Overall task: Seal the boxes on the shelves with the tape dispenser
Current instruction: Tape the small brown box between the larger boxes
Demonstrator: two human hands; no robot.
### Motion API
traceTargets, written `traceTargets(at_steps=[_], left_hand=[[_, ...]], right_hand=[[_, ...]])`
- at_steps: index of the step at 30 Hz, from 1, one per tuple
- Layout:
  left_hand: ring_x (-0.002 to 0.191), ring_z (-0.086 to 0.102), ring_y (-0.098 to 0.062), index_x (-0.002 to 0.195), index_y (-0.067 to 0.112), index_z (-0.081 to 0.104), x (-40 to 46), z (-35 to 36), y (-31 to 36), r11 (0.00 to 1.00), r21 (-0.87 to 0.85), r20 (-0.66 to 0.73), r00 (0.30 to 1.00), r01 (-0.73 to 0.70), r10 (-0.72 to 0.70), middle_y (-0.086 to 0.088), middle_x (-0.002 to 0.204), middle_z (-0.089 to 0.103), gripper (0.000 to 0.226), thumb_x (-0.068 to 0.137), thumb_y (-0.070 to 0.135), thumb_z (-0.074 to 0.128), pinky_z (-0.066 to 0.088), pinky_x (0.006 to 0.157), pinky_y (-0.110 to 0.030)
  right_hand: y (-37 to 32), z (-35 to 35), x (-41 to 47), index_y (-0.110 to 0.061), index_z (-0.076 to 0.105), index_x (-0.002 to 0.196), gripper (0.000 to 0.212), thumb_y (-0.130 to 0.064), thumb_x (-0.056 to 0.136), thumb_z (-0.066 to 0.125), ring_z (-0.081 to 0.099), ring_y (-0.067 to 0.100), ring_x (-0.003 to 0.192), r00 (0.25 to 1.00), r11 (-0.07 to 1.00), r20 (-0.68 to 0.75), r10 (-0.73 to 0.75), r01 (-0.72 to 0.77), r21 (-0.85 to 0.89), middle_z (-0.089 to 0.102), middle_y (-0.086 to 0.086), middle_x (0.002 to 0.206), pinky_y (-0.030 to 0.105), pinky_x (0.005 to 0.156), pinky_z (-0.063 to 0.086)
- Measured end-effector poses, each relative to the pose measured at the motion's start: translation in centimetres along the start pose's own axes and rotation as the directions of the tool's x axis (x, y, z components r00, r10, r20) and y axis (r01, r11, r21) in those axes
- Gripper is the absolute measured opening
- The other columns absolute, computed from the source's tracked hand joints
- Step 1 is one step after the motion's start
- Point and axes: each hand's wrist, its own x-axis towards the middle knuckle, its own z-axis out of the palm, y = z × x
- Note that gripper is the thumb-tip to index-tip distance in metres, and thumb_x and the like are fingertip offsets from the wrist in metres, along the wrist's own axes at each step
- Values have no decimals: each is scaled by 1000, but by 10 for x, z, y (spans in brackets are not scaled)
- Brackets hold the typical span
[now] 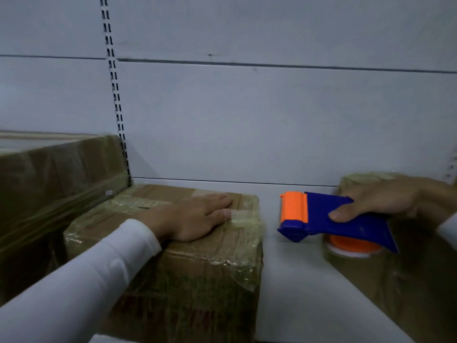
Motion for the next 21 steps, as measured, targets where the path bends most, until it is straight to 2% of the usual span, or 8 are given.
traceTargets(at_steps=[5,7,9,12,14,16,18,21], left_hand=[[144,8,-2,151,29,17,2,-1,-3,1000,3,-18,1000,-7,7,13,159,10,55,100,48,25,1,113,-18],[144,10,-2,151,28,19,2,-1,-2,1000,11,-24,1000,-8,9,13,159,13,55,100,48,27,2,110,-15],[143,17,-5,150,25,27,1,-3,2,999,26,-50,998,-30,31,9,158,20,53,101,45,29,6,107,-12],[136,36,-14,137,20,47,-6,-9,13,985,103,-120,982,-137,149,4,149,38,39,102,33,34,21,101,-13],[127,46,-19,126,20,53,-7,-10,21,975,144,-161,968,-168,191,2,140,50,32,100,26,37,34,104,-27],[108,56,-24,104,15,58,-2,-9,34,985,124,-169,976,-119,139,-3,116,63,26,99,29,36,42,94,-36],[98,56,-23,88,17,51,5,-5,46,989,129,-137,987,-68,86,-4,104,62,32,100,40,32,42,87,-35],[101,54,-21,90,19,48,4,2,47,991,76,-104,988,-109,116,-3,106,57,34,100,46,29,40,91,-35]], right_hand=[[8,4,-7,-8,66,109,58,-53,74,79,71,17,79,991,991,-39,127,-128,-25,76,7,91,27,69,53],[6,15,-1,-8,66,112,64,-57,71,77,72,21,85,983,983,-68,170,-175,-62,76,10,98,31,75,54],[1,28,7,-8,68,111,71,-61,65,75,72,19,83,979,978,-93,181,-189,-92,77,10,97,27,72,54],[-8,39,13,-8,71,105,73,-67,62,73,71,13,74,979,972,-136,152,-174,-160,77,7,92,20,62,52],[-14,39,12,-12,72,99,65,-68,66,72,71,9,68,973,963,-183,142,-178,-200,77,1,84,19,60,51],[-18,37,11,-15,72,93,58,-68,69,73,70,6,63,965,953,-226,133,-187,-239,76,-4,75,18,56,49],[-22,37,12,-16,71,87,53,-67,71,73,68,6,59,954,935,-270,134,-212,-284,74,-5,69,18,54,48],[-20,48,17,-17,63,71,52,-69,75,69,60,9,53,932,811,-319,174,-320,-490,64,-4,59,20,52,44]])
